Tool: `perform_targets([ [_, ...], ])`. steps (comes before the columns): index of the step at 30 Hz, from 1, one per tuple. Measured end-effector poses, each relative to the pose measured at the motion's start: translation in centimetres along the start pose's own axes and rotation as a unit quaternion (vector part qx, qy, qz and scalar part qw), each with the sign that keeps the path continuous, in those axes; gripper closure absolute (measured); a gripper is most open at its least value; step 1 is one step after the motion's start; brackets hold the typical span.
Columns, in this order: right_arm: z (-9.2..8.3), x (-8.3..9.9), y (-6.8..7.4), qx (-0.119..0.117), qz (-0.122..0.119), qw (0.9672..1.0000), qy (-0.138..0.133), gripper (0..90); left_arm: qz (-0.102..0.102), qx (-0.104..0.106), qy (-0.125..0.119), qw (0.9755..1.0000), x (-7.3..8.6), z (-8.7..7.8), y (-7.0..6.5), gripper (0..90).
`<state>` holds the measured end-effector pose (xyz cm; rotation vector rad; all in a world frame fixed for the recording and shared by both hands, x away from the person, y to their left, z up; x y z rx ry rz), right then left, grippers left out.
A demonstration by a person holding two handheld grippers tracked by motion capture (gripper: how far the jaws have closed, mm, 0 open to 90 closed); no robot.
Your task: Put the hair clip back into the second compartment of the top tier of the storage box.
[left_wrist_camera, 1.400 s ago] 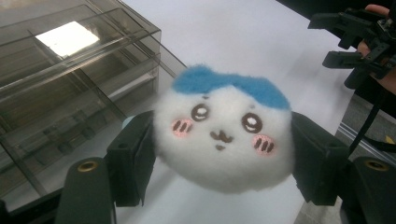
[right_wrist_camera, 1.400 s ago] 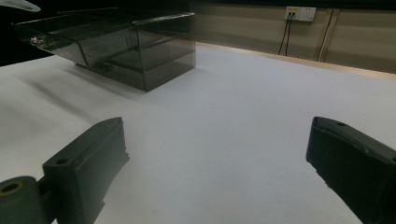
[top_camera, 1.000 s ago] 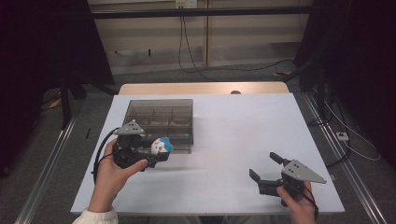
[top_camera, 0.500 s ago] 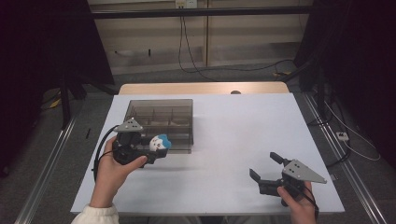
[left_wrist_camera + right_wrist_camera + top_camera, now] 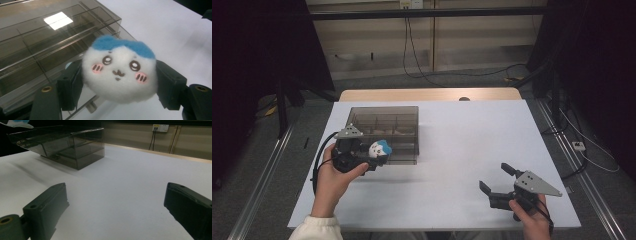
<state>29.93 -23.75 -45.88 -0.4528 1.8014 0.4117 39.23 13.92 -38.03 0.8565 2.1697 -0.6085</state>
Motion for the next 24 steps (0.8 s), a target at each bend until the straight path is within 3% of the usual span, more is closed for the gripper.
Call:
perform_targets([
  [8, 0.0, 0.0, 0.0, 0.0, 0.0, 1.0, 0.0, 4.2, -0.003, -0.01, -0.002, 0.9999, 0.1, 0.1, 0.5, 31.2],
  [19, 0.0, 0.0, 0.0, 0.0, -0.001, 1.0, 0.0, 4.2, 0.009, -0.031, 0.005, 0.9995, 0.2, 0.8, 1.3, 31.1],
  [24, 0.0, 0.0, 0.0, 0.0, 0.001, 1.0, 0.001, 4.3, 0.003, -0.037, 0.008, 0.9993, 0.5, 1.3, 1.8, 31.0],
])
Point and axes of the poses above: each handheld gripper's, and its own axes: z roughly forward along the jaws, x roughly out of its underside, y roughly to its left, the point moved 6 cm from there along z, roughly forward along the jaws
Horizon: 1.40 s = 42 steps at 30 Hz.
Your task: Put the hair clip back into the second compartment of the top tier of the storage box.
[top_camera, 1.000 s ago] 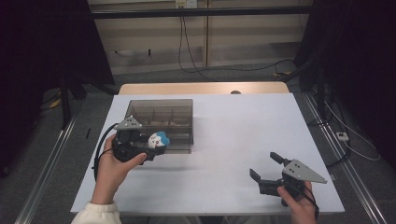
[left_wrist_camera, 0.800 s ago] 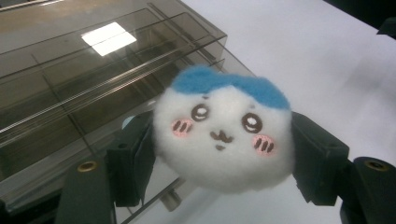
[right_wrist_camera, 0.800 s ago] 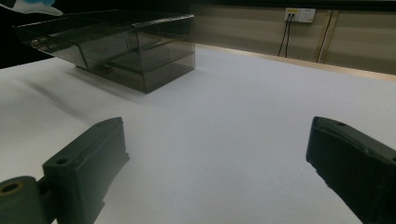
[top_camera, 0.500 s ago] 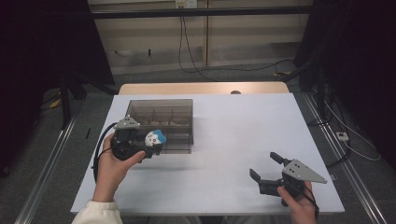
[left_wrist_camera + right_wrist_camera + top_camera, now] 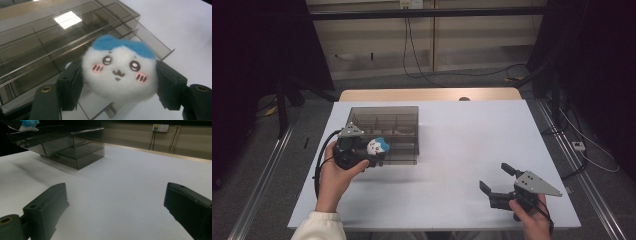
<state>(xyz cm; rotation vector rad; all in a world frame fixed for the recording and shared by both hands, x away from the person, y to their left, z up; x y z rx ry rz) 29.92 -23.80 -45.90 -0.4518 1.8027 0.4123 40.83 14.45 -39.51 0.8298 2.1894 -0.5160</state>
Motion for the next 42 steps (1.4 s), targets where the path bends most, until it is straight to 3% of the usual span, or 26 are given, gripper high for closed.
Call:
perform_targets([
  [21, 0.0, 0.0, 0.0, -0.001, -0.002, 1.0, -0.001, 4.3, 0.003, -0.026, 0.004, 0.9997, 0.5, 1.0, 0.8, 29.8],
  [42, 0.0, 0.0, 0.1, -0.001, -0.002, 1.0, 0.0, 4.3, 0.009, -0.035, 0.012, 0.9993, 0.7, 1.5, 1.0, 27.5],
])
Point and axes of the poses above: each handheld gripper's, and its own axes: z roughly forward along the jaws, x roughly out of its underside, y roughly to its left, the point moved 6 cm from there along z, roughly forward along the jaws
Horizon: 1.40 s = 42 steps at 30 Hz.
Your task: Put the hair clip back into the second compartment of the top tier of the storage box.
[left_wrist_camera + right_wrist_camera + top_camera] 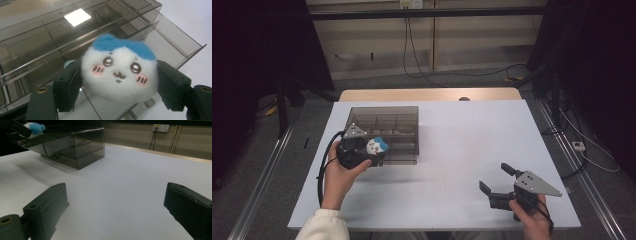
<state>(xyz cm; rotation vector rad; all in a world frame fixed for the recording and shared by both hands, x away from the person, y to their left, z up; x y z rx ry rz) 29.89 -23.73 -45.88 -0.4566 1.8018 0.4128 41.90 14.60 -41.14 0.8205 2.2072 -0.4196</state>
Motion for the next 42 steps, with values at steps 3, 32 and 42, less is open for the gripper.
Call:
perform_targets([
  [3, 0.0, 0.0, 0.01, 0.0, 0.0, 1.0, 0.0, 4.3, 0.001, 0.002, 0.002, 1.0, 0.01, 0.02, -0.04, 27.0],
  [32, -0.03, -0.02, 0.04, -0.001, -0.001, 1.0, 0.0, 4.3, 0.009, -0.005, -0.001, 0.9999, -0.1, 0.76, -0.39, 26.2],
  [42, -0.08, -0.05, 0.03, -0.001, 0.0, 1.0, -0.002, 4.3, 0.005, -0.003, -0.002, 1.0, -0.1, 0.43, -0.32, 26.8],
])
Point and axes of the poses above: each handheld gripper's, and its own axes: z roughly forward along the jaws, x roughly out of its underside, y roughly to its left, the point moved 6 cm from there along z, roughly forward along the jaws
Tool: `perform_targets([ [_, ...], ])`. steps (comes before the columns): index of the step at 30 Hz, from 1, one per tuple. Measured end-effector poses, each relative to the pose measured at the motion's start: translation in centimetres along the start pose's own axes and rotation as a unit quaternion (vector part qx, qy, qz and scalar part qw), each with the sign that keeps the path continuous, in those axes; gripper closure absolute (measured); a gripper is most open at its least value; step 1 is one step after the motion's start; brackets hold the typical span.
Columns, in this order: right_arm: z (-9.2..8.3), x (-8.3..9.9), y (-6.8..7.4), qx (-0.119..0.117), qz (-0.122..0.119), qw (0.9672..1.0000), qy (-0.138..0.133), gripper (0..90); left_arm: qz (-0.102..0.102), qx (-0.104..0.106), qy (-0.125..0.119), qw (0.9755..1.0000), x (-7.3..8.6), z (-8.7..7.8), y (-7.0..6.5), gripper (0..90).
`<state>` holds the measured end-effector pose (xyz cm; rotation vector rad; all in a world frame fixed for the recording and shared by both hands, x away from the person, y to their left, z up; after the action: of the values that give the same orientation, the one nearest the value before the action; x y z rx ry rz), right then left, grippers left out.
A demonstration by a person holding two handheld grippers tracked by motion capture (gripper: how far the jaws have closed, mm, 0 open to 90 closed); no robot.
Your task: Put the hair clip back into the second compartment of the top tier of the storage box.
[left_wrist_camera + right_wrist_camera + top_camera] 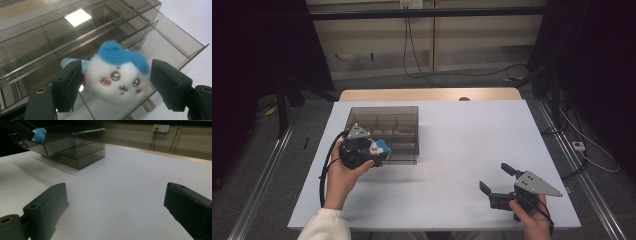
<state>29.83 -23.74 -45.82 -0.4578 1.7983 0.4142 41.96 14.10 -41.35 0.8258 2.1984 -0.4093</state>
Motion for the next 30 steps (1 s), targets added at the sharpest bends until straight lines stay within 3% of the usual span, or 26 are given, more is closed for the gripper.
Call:
perform_targets([
  [3, 0.0, 0.0, 0.0, 0.0, 0.0, 1.0, 0.0, 4.3, -0.004, -0.013, 0.0, 0.9999, 0.0, -0.1, 0.1, 27.8],
  [4, 0.0, 0.0, 0.0, 0.0, 0.0, 1.0, 0.0, 4.3, -0.002, -0.004, 0.001, 1.0, 0.0, -0.2, 0.2, 28.0],
  [8, 0.0, 0.0, 0.0, 0.0, 0.0, 1.0, 0.0, 4.3, -0.007, -0.006, -0.006, 0.9999, -0.1, -0.2, 0.2, 29.4],
  [16, 0.0, 0.0, -0.1, 0.002, 0.001, 1.0, 0.0, 4.3, -0.007, -0.002, -0.022, 0.9997, -1.1, -0.1, 0.1, 43.0],
  [25, -0.1, 0.1, -0.2, 0.002, 0.002, 1.0, -0.001, 4.3, 0.002, -0.028, -0.002, 0.9996, -0.8, 0.6, 0.5, 46.0],
  [30, -0.1, 0.0, -0.2, 0.002, 0.002, 1.0, 0.0, 4.3, 0.002, -0.005, 0.001, 1.0, -0.8, 0.8, 0.0, 42.4],
])
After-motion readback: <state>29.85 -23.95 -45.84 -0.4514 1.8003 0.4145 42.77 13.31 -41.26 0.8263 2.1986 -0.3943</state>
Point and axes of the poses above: each handheld gripper's, and its own axes: z roughly forward along the jaws, x roughly out of its underside, y roughly to its left, the point moved 6 cm from there along z, roughly forward along the jaws
